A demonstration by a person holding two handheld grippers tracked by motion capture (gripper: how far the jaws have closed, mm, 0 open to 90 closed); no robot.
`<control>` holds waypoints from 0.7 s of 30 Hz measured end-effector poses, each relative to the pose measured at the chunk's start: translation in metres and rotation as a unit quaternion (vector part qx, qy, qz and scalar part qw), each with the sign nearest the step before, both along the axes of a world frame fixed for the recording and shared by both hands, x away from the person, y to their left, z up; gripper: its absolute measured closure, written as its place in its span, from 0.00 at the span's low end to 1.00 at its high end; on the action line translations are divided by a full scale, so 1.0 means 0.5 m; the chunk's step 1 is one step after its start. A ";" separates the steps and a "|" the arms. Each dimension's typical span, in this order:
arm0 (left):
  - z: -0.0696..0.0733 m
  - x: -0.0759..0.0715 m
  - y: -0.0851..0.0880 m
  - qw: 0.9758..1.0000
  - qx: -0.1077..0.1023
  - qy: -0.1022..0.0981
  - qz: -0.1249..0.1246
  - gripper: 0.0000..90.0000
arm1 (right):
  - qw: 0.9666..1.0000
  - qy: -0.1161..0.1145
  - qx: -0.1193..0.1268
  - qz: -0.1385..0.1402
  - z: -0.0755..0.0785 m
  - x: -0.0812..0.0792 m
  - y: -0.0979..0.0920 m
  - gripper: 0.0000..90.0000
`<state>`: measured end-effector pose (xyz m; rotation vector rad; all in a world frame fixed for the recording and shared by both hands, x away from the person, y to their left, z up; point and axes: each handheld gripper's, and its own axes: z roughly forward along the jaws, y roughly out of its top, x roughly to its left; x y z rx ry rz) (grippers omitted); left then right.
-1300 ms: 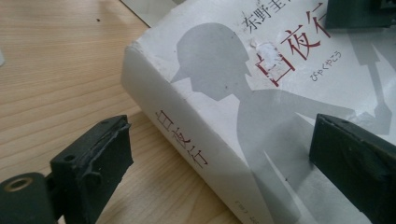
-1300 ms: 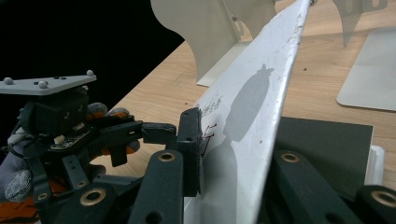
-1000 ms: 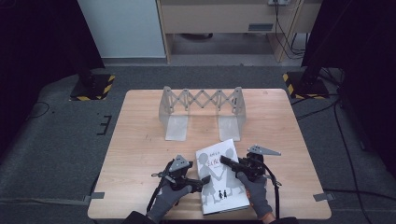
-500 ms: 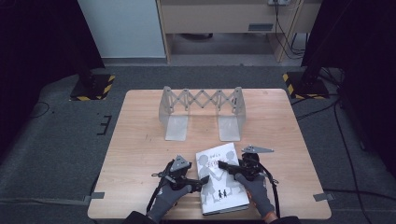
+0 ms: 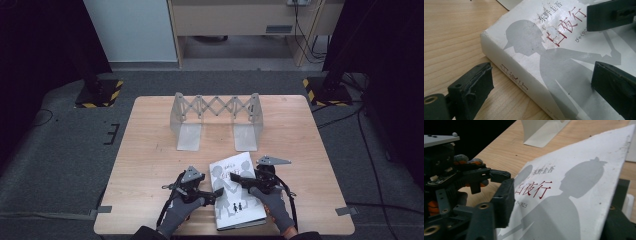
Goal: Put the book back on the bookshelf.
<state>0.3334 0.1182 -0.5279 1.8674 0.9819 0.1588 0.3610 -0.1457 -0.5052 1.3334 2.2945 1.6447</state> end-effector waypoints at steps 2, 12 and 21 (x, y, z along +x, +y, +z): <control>0.000 0.000 0.000 1.000 0.001 0.000 0.000 0.03 | 1.000 0.015 0.005 -0.009 -0.005 0.003 -0.005 0.57; 0.000 0.000 0.002 1.000 -0.012 0.004 0.000 0.03 | 0.998 0.042 0.049 -0.026 0.007 -0.001 -0.018 0.78; 0.014 -0.004 0.006 0.998 -0.049 -0.008 -0.028 0.00 | 0.997 -0.024 0.075 -0.004 0.039 -0.028 -0.021 0.85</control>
